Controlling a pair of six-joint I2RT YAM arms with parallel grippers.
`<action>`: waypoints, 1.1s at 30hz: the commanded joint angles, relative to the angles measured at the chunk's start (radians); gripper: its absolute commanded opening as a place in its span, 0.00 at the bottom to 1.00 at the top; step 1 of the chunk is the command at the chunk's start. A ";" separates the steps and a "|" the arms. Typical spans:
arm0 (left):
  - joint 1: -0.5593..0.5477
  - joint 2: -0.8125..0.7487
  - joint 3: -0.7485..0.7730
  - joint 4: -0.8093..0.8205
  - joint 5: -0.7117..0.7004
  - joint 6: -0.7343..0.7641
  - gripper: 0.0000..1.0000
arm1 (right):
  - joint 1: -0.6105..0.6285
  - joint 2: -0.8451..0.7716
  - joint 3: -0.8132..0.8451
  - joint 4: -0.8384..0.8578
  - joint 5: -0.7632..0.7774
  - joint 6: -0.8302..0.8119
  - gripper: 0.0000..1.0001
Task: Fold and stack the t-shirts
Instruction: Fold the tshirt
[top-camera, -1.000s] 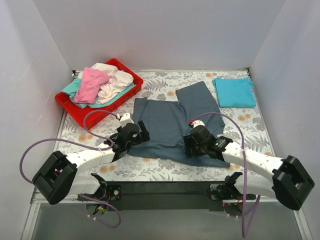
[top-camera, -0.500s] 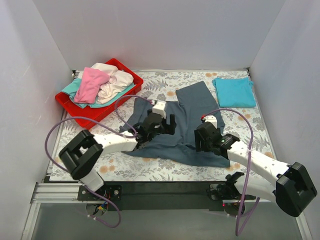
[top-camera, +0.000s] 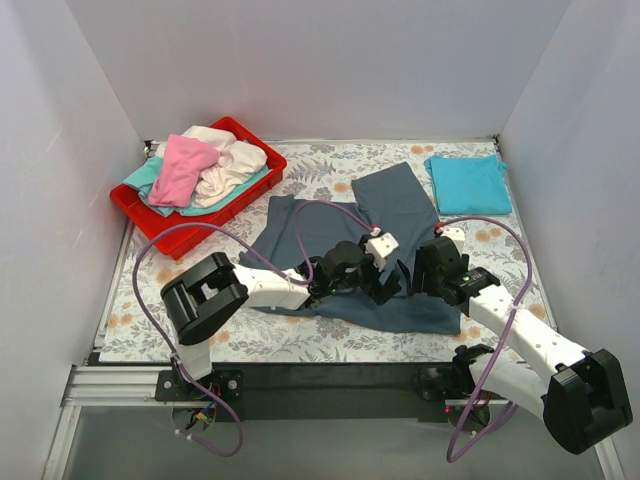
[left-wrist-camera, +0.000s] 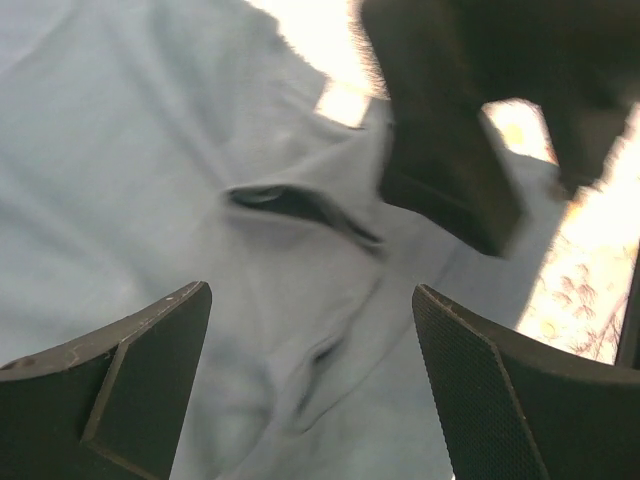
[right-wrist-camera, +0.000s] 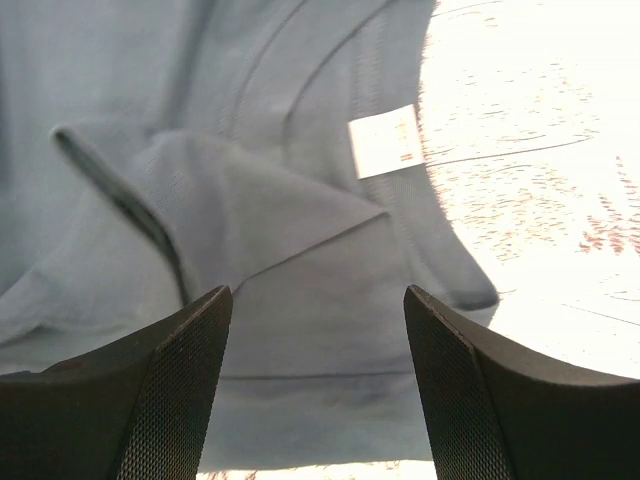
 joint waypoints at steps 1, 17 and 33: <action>-0.058 0.038 0.058 -0.010 0.065 0.129 0.75 | -0.044 -0.007 -0.004 0.044 0.008 -0.029 0.64; -0.155 0.242 0.200 -0.022 -0.168 0.207 0.58 | -0.096 -0.053 -0.041 0.079 -0.056 -0.057 0.64; -0.152 0.257 0.188 0.048 -0.218 0.197 0.30 | -0.096 -0.062 -0.067 0.102 -0.127 -0.060 0.64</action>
